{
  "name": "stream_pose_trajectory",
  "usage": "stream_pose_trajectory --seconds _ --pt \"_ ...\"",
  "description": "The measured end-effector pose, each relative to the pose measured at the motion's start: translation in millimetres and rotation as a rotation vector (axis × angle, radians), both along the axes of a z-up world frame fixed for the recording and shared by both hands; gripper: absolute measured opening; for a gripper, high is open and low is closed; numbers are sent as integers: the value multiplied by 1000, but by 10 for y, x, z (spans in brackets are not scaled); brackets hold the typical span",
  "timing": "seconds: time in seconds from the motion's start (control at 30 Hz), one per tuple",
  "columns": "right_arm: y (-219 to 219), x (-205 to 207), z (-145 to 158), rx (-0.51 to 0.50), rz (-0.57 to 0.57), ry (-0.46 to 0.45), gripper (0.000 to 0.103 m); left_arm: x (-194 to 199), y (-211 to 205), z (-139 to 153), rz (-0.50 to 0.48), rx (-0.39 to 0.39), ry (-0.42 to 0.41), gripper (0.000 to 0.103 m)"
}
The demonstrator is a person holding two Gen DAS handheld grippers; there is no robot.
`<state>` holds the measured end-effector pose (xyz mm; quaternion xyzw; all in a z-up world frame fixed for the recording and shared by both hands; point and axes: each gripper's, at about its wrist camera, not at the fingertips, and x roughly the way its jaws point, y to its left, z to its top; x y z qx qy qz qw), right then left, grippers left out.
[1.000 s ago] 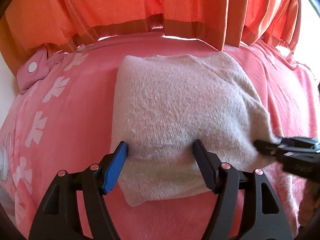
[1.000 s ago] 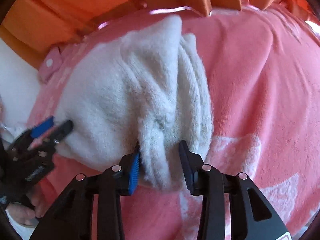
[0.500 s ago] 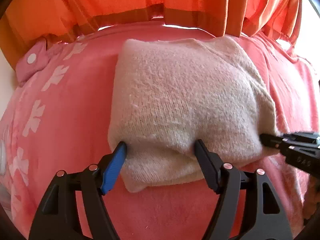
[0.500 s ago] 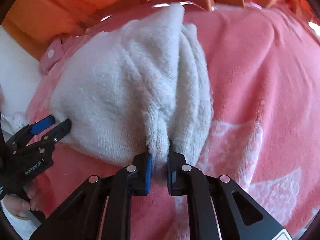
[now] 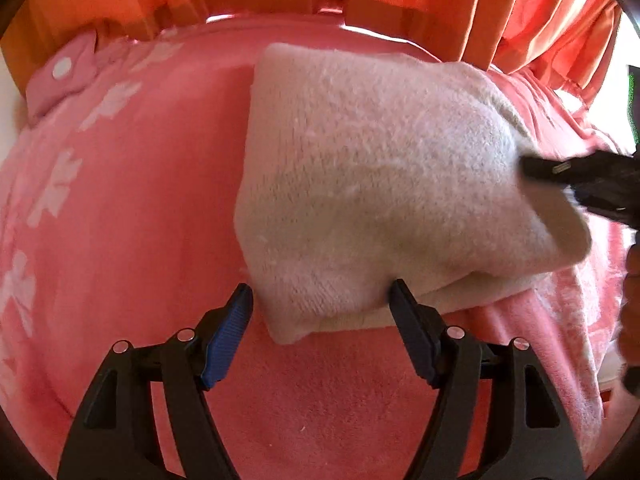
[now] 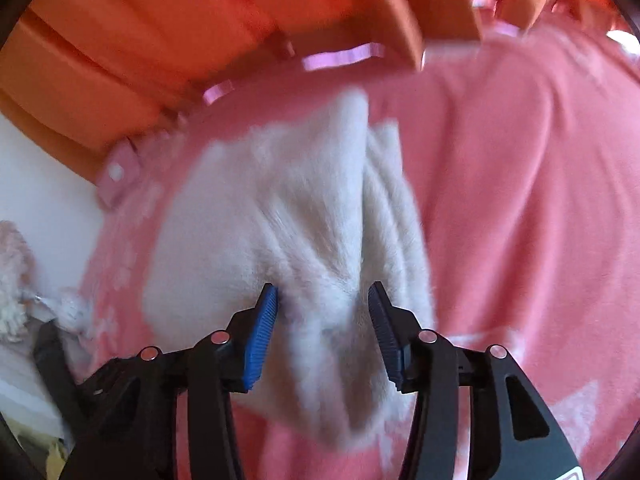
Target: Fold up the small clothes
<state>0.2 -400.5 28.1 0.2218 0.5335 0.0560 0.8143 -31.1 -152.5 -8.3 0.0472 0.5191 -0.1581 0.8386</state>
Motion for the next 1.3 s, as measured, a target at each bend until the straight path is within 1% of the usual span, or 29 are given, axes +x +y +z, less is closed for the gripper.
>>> stream_pose_trajectory --seconds 0.07,0.13,0.2,0.23,0.27,0.3,0.33,0.37,0.4,0.47,0.5,0.57,0.63,0.7,0.77,0.8,0.83,0.9,0.93,0.97,1.0,1.03,1.1,1.13,1.17,1.2,1.23,1.27,1.3 --pt "23 -25 136 -3 -14 -51 17 -12 9 19 -6 2 -9 68" --pt "-17 -172 484 -4 -41 -172 16 -12 17 31 -11 2 -13 69" --pt "-121 -229 593 4 -76 -211 15 -2 19 10 -15 2 -7 70" --pt "-145 -195 509 -11 -85 -178 15 7 26 -9 -13 1 -3 70" --pt "-150 -127 344 -53 -85 -116 15 18 28 -32 -13 0 5 70" --pt "-109 -26 44 -119 -62 -8 15 20 28 -41 -13 0 8 70" --pt "-83 -9 -143 -126 -58 18 17 11 13 -64 -11 4 11 70" --pt "-67 -37 -123 -134 -70 -11 17 6 10 -81 -13 7 12 70" --pt "-40 -60 -33 -149 -65 -13 17 -1 5 -94 -13 14 13 70" --pt "-50 -116 123 -123 -94 -25 22 -18 20 -106 -10 22 17 69" --pt "-45 -195 262 -112 -103 -50 22 -31 36 -99 -8 21 20 69" --pt "-48 -363 444 -137 -112 -96 22 -64 51 -78 -12 20 15 68" --pt "-19 -514 520 -152 -104 -105 23 -101 65 -44 -20 22 5 68" --pt "20 -565 443 -163 -79 -66 23 -136 83 -15 -17 10 0 68" --pt "61 -551 213 -177 -49 5 25 -145 92 0 -16 0 -1 68" --pt "99 -507 37 -175 -28 65 26 -151 87 2 -17 -2 -2 68" --pt "121 -481 -79 -169 -21 91 26 -161 83 1 -21 0 -2 68" --pt "169 -482 -55 -187 -24 76 26 -180 84 3 -24 6 -1 68" --pt "168 -487 6 -181 -29 61 30 -192 92 7 -26 9 -1 68" --pt "162 -491 57 -159 -37 42 41 -195 104 6 -25 15 -5 68" --pt "156 -489 101 -126 -45 21 48 -183 115 1 -24 24 -8 68" --pt "154 -474 111 -94 -46 5 58 -174 125 -6 -22 34 -12 68" --pt "202 -392 12 -96 -25 31 59 -129 152 -29 -9 51 -22 68" --pt "230 -344 -45 -107 -11 44 46 -107 160 -36 -6 61 -27 66" --pt "256 -283 -90 -98 2 55 14 -77 169 -38 -4 74 -35 51" --pt "245 -267 -50 -74 -3 56 11 -46 187 -29 -3 78 -39 44" --pt "226 -296 120 -44 -16 10 11 -8 220 -3 -9 53 -27 41" --pt "203 -367 396 0 -14 -78 10 15 261 32 -7 26 -17 34" --pt "173 -440 660 40 -12 -164 9 31 304 97 -1 8 -18 34"
